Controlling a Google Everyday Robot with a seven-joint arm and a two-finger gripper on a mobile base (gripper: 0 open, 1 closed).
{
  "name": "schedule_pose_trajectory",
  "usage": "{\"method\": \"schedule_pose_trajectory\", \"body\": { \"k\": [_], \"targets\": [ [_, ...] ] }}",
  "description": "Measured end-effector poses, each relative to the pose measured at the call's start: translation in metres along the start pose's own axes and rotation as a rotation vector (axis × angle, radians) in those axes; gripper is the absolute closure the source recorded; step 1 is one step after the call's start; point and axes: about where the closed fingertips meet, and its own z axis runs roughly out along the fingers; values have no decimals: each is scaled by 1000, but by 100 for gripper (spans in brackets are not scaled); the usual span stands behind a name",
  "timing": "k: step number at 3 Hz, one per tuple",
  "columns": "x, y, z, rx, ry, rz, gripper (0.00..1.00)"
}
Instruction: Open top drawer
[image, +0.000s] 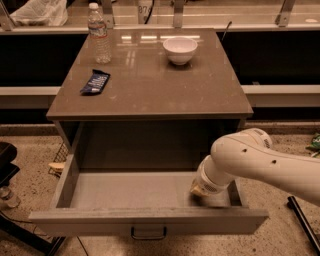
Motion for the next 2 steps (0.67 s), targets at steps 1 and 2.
{"method": "schedule_pose_trajectory", "body": {
  "k": [1,2],
  "targets": [
    [18,29,-20,12,37,35,100],
    [46,77,-44,5,97,83,100]
  ]
}}
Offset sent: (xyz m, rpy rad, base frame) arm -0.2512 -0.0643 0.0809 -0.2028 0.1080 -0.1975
